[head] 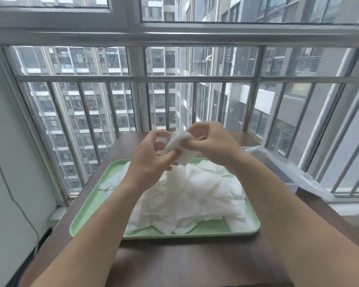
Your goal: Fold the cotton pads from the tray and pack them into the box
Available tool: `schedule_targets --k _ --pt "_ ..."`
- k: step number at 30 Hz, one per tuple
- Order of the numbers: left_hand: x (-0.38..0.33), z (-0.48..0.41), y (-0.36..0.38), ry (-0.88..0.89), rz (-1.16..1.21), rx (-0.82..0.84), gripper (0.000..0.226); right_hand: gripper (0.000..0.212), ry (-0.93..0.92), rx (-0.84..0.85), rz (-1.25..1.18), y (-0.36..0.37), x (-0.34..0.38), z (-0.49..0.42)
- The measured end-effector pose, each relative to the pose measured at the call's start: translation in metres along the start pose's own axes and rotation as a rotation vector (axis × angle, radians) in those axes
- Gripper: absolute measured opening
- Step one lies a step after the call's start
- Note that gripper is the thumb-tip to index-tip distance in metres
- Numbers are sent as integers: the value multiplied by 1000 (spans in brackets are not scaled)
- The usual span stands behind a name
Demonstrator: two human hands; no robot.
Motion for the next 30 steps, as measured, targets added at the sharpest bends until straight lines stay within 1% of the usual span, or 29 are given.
schedule_targets --k 2,5,8,10,12,15,20,23,27,30 --pt "-3 0 3 -6 -53 15 27 19 5 -7 86 -24 9 3" --pt "-21 -5 12 78 -210 73 15 12 56 -5 178 -73 12 11" --pt "-45 -10 38 145 -268 229 8 10 139 2 328 -121 -3 15" --pt "-56 -12 63 154 -314 333 5 12 202 8 441 -144 -21 14" --pt "-61 -14 91 161 -332 402 4 13 256 27 548 -158 -42 12" --pt "-58 -19 130 140 -358 451 10 12 303 69 679 -163 -75 6" --pt "-39 -18 171 75 -502 524 29 10 292 55 761 -158 -112 -8" --pt "-30 -16 180 53 -565 558 37 9 272 1 845 -152 -123 -19" --pt "-28 -17 183 55 -611 591 41 16 265 -11 966 -147 -134 -32" --pt "-28 -20 183 58 -619 609 43 15 257 -42 1013 -144 -136 -38"
Point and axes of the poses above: each hand's wrist, its own z-axis away from the middle knuckle, its own y-axis out of the palm, x = y × z, the point moved 7 cm from there along -z, towards the middle knuckle, and after that the axes turned 11 degrees about y, right-handed, at the moved point
